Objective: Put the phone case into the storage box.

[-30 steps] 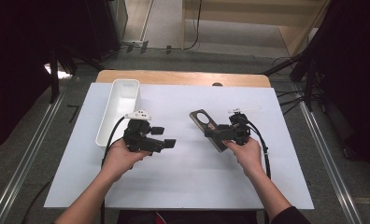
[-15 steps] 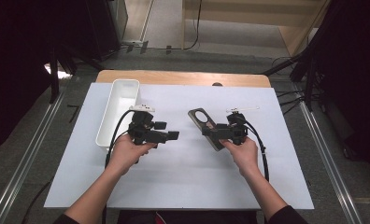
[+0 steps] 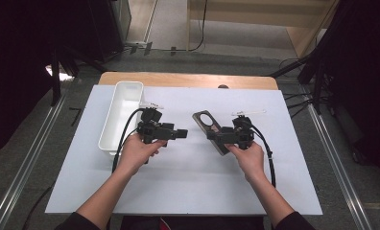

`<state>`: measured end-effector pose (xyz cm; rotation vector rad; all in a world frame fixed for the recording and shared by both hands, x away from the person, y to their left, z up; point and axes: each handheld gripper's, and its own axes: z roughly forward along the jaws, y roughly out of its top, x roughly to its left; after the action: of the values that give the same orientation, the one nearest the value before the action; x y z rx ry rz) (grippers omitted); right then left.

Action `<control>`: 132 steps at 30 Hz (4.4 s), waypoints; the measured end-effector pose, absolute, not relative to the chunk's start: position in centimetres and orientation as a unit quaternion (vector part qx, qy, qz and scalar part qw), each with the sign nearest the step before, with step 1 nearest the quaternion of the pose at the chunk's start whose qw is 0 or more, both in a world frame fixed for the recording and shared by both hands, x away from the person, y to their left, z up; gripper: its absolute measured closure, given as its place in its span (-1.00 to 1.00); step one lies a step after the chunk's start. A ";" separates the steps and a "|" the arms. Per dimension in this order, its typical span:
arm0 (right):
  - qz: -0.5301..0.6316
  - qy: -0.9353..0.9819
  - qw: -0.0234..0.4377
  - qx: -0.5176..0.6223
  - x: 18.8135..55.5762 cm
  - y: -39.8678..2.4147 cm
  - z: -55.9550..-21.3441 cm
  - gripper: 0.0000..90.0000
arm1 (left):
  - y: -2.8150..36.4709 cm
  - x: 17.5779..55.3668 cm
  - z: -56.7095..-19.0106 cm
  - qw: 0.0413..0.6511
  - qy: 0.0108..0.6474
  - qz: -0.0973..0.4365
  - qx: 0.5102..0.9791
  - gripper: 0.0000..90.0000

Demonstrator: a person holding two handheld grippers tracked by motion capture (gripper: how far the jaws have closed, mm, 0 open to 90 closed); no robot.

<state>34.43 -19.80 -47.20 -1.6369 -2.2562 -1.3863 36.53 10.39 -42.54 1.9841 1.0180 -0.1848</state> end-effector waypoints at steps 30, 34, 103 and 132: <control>-0.448 -0.714 0.016 -0.537 34.3 -19.7 -47.3 -0.78 | 8.1 38.4 -42.1 0.420 0.450 -0.082 0.783 -0.41; -0.447 -0.713 0.011 -0.541 34.3 -19.5 -47.4 -0.78 | 7.5 38.9 -41.7 0.417 0.452 -0.084 0.784 -0.40; -0.503 -0.649 0.020 -0.570 33.8 -18.2 -48.0 -0.78 | 4.6 42.7 -41.1 0.386 0.537 -0.124 0.739 -0.18; -0.513 -0.641 0.026 -0.571 33.4 -17.6 -48.1 -0.78 | 4.4 43.2 -41.2 0.398 0.549 -0.151 0.720 0.16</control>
<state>33.35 -17.56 -48.15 -1.7639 -1.9824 -1.5844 43.15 4.40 -41.21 1.8229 1.3897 -0.3819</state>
